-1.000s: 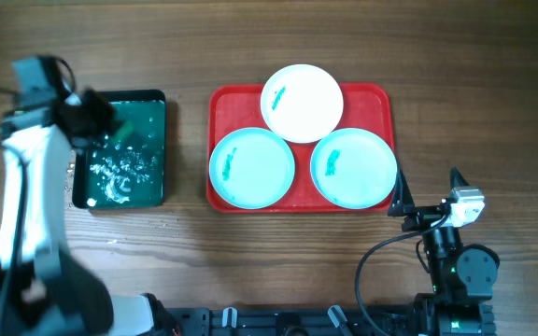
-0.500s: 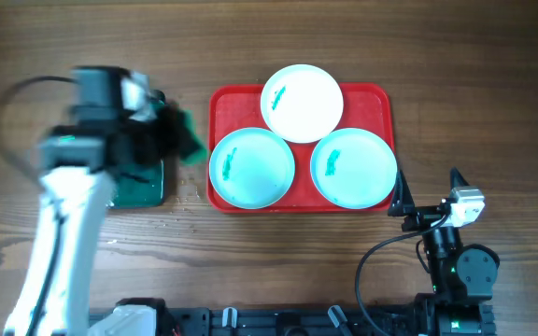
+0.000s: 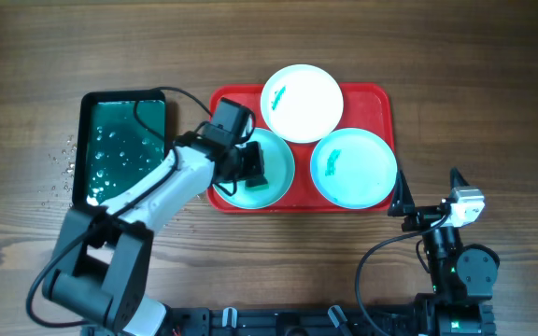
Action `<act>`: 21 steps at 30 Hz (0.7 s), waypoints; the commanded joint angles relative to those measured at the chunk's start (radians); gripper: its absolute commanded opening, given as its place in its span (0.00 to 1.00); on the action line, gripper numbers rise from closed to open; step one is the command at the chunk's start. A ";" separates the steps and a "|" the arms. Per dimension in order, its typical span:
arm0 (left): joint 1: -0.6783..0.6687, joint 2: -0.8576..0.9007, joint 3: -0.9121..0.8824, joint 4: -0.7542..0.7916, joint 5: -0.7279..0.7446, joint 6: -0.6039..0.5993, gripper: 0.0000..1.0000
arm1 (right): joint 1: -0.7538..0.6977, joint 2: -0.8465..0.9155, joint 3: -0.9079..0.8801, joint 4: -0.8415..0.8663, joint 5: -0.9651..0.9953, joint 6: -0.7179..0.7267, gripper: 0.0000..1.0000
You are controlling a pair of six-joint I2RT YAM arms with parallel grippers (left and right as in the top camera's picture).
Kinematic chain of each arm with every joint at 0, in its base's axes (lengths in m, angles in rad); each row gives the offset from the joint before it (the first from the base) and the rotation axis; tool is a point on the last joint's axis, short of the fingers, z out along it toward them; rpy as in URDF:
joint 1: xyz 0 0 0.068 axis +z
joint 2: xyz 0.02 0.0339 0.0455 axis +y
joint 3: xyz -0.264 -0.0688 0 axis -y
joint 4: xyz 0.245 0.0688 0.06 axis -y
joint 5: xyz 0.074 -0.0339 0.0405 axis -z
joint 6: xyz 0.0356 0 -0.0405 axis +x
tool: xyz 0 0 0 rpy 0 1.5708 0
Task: Clean dirty plates on tray and stack at the side
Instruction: 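Carry the sponge with the left gripper onto the left white plate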
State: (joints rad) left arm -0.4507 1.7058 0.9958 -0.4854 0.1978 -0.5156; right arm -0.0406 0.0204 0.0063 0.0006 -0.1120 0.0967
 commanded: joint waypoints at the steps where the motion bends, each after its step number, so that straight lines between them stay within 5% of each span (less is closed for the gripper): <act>1: -0.005 0.011 -0.001 0.023 -0.085 -0.016 0.29 | -0.005 -0.003 -0.001 0.006 -0.008 0.010 1.00; 3: -0.005 0.002 0.000 0.022 -0.085 -0.015 0.46 | -0.005 -0.003 -0.001 0.006 -0.008 0.011 1.00; 9: 0.040 -0.129 0.096 -0.105 -0.085 -0.013 0.61 | -0.005 -0.003 -0.001 0.006 -0.008 0.011 1.00; 14: 0.129 -0.325 0.173 -0.282 -0.085 -0.012 0.99 | -0.005 -0.003 -0.001 0.006 -0.008 0.010 1.00; 21: 0.222 -0.515 0.173 -0.479 -0.092 -0.013 1.00 | -0.005 -0.003 -0.001 0.006 -0.008 0.011 1.00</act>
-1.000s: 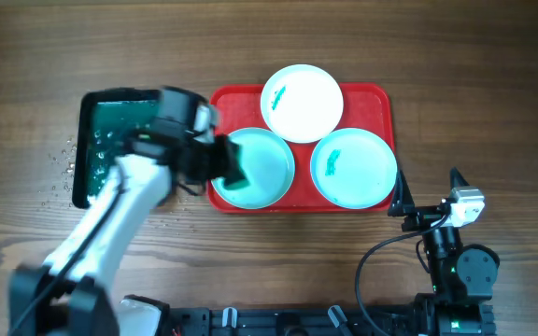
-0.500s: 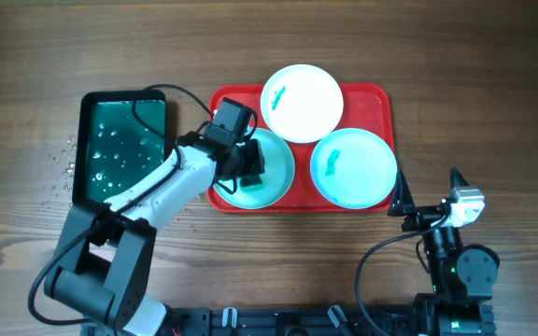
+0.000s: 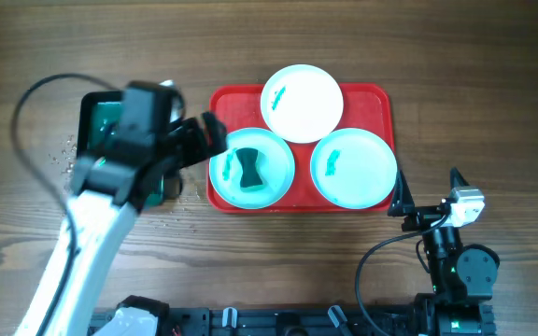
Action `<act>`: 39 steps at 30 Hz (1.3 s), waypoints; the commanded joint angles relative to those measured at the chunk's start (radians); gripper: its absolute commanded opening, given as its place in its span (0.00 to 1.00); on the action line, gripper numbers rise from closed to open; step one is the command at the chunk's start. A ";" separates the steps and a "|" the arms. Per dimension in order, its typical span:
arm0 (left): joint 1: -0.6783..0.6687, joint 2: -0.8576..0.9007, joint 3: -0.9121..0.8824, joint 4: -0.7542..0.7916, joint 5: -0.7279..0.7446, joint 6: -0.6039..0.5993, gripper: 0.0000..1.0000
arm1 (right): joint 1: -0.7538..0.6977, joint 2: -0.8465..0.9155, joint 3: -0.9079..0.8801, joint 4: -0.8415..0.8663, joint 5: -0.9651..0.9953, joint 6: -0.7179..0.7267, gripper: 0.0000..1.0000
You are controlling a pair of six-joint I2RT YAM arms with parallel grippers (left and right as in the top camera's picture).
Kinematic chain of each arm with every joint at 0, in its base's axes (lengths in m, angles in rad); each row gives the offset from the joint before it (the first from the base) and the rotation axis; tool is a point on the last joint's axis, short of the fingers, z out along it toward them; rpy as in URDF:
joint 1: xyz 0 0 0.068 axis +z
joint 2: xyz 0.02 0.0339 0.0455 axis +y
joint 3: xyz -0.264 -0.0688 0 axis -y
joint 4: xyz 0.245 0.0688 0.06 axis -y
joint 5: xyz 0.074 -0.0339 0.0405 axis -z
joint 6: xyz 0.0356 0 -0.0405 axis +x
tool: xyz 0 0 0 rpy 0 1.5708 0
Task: Clean dirty plates on tray and stack at the side
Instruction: 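Carry the sponge with the left gripper onto the left white plate, then grip the left plate rim with the right gripper to steady it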
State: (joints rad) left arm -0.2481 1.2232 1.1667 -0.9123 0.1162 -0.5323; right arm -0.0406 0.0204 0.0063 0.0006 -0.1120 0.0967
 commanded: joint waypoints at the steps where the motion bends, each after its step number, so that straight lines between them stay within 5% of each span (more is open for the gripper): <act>1: 0.019 -0.041 0.002 -0.073 -0.010 0.004 1.00 | -0.005 -0.003 -0.001 0.006 -0.008 0.011 1.00; 5: 0.019 -0.044 0.002 -0.155 -0.010 0.004 1.00 | -0.005 -0.003 -0.001 0.031 -0.018 0.031 1.00; 6: 0.019 -0.044 0.002 -0.169 -0.010 0.004 1.00 | -0.005 -0.003 -0.001 0.092 -0.078 0.143 1.00; 9: 0.019 -0.044 0.002 -0.177 -0.010 0.004 1.00 | -0.005 -0.003 -0.001 0.183 -0.434 0.692 1.00; 11: 0.019 -0.044 0.002 -0.175 -0.010 0.004 1.00 | -0.005 -0.003 -0.001 0.100 -0.656 1.112 1.00; 14: 0.019 -0.044 0.002 -0.169 -0.010 0.003 1.00 | -0.005 0.003 -0.001 0.051 -0.655 1.460 1.00; 19: 0.019 -0.044 0.002 -0.171 -0.010 0.004 1.00 | -0.005 0.004 0.011 0.617 -0.600 1.620 1.00; 21: 0.019 -0.044 0.002 -0.175 -0.010 0.003 1.00 | -0.005 0.006 0.072 0.698 -0.562 1.680 0.99; 25: 0.019 -0.044 0.002 -0.177 -0.010 0.004 1.00 | -0.005 0.075 0.330 0.482 -0.657 1.424 0.99; 32: 0.019 -0.044 0.002 -0.177 -0.010 0.003 1.00 | -0.005 0.595 1.182 -0.805 -0.583 0.409 1.00; 36: 0.019 -0.044 0.002 -0.177 -0.010 0.004 1.00 | 0.002 0.946 1.607 -1.351 -0.466 0.172 0.99; 39: 0.019 -0.044 0.002 -0.171 -0.010 0.003 1.00 | 0.054 1.120 1.792 -1.559 -0.428 0.083 1.00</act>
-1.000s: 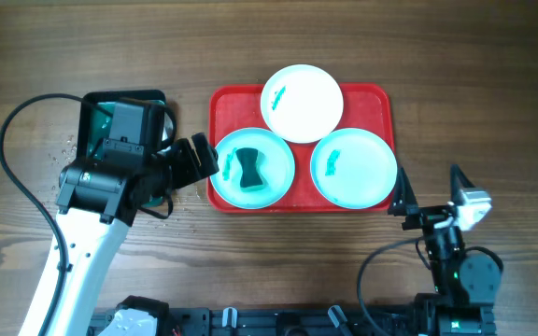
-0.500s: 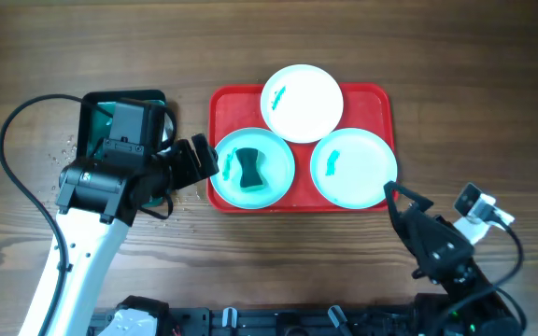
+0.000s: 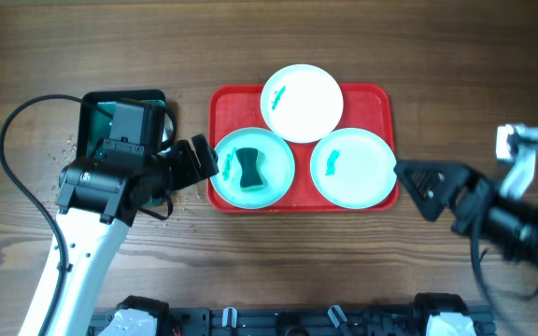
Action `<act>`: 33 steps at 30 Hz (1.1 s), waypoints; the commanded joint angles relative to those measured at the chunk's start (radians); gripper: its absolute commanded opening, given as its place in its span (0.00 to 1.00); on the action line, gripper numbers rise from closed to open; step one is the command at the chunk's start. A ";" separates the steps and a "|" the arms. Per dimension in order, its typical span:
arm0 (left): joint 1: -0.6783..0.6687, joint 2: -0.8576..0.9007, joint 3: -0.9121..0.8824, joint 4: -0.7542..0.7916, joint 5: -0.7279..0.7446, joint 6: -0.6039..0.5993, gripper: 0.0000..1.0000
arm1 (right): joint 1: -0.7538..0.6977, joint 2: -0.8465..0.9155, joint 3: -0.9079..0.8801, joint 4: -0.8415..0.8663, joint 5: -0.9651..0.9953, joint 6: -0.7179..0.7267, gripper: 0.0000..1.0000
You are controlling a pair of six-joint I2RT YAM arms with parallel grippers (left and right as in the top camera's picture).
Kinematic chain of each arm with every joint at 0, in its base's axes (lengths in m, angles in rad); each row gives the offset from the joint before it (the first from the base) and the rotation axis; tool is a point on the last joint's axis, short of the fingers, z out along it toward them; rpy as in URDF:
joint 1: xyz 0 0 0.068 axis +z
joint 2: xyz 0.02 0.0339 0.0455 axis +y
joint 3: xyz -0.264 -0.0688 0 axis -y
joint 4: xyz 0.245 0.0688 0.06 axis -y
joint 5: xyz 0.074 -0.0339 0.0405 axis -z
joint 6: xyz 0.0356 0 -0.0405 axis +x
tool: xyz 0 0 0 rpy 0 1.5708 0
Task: Clean dirty plates on tray and stack at the side
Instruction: 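Grip the left plate rim with the right gripper to steady it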
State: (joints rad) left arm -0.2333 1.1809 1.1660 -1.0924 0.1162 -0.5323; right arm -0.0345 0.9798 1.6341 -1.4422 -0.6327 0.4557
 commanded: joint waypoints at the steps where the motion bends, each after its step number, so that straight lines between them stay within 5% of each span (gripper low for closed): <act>1: 0.005 -0.002 0.003 0.015 -0.010 0.003 1.00 | 0.079 0.196 0.193 -0.142 0.128 -0.275 0.99; 6: 0.005 -0.002 0.003 0.030 -0.010 0.000 1.00 | 0.311 0.296 0.179 -0.052 0.291 -0.155 0.72; 9: 0.005 -0.002 0.003 0.029 -0.010 0.000 1.00 | 0.485 0.364 0.124 0.089 0.486 0.032 0.64; 12: 0.005 -0.002 0.003 0.029 -0.010 0.000 1.00 | 0.584 0.453 0.048 0.158 0.647 0.139 0.65; 20: 0.005 -0.002 0.003 0.029 -0.010 0.000 1.00 | 0.639 0.775 -0.059 0.329 0.685 0.116 0.76; 25: 0.005 -0.002 0.003 0.035 -0.010 0.000 1.00 | 0.639 0.938 -0.058 0.436 0.555 -0.078 0.76; 33: 0.005 -0.001 0.003 0.052 -0.010 0.000 1.00 | 0.636 1.099 -0.059 0.452 0.572 -0.089 0.76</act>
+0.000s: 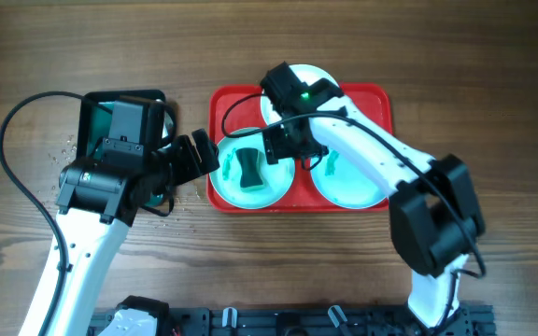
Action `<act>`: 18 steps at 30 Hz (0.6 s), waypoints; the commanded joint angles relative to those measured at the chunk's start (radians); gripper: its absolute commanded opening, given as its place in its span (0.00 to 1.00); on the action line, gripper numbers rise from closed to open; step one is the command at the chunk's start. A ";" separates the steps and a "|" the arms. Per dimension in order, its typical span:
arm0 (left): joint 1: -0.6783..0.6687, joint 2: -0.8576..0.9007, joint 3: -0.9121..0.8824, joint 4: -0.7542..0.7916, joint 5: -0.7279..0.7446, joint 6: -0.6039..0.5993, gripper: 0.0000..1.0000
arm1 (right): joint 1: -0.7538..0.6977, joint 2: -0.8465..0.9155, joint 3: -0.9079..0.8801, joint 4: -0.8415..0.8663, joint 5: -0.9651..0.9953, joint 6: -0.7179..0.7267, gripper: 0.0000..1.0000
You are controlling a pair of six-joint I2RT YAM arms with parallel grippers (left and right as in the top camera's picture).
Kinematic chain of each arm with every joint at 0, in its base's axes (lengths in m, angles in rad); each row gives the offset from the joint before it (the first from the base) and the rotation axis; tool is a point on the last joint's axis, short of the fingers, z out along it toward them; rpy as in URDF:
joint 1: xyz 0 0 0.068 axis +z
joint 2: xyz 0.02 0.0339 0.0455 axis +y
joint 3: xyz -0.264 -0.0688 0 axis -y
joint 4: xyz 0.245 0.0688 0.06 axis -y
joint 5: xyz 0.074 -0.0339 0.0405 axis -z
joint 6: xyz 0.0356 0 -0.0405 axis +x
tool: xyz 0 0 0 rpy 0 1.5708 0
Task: Clean dirty plates on tray and stack at the side
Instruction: 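Grip the left plate rim with the right gripper to steady it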
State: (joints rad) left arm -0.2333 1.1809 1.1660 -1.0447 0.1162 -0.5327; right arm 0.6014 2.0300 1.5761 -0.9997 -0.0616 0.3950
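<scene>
A red tray (pixel 381 103) holds three plates. The left teal plate (pixel 230 182) carries a dark green sponge (pixel 248 168). A green smear marks the right teal plate (pixel 358 182). My right arm partly covers the white plate (pixel 330 79) at the back. My right gripper (pixel 271 146) hovers over the right rim of the sponge plate, just right of the sponge, and looks open and empty. My left gripper (pixel 202 159) stands open at the tray's left edge, holding nothing.
A black water basin (pixel 96 117) sits left of the tray, mostly hidden by my left wrist. Water drops (pixel 66 154) dot the wood beside it. Bare wooden table (pixel 493 112) lies right of the tray.
My right arm has moved from beyond the tray's right edge to over the tray. Its gripper is now at the sponge plate's right rim. The left arm, sponge and plates have not moved.
First my left gripper was down on the sponge on the left teal plate, with the right arm parked at the front right. Then the left gripper was off the tray to the left, the sponge lying on the plate. Later the right arm was beside the tray, and now over it.
</scene>
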 commanded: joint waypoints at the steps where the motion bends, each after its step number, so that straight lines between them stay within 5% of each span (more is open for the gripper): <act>1: 0.005 -0.001 0.003 0.005 -0.010 0.001 1.00 | 0.000 0.059 -0.001 0.014 0.002 -0.029 0.75; 7: 0.005 -0.001 0.003 0.005 -0.010 0.001 1.00 | -0.006 0.088 -0.001 0.061 0.001 -0.029 0.63; 11: 0.005 -0.001 0.003 0.004 -0.010 0.001 1.00 | -0.021 0.105 -0.001 0.062 0.000 -0.050 0.36; 18: 0.005 -0.001 0.003 0.004 -0.010 0.001 1.00 | -0.071 0.121 -0.027 0.070 -0.024 -0.064 0.27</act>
State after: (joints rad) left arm -0.2333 1.1809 1.1660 -1.0431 0.1162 -0.5327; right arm 0.5571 2.1284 1.5673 -0.9325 -0.0635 0.3466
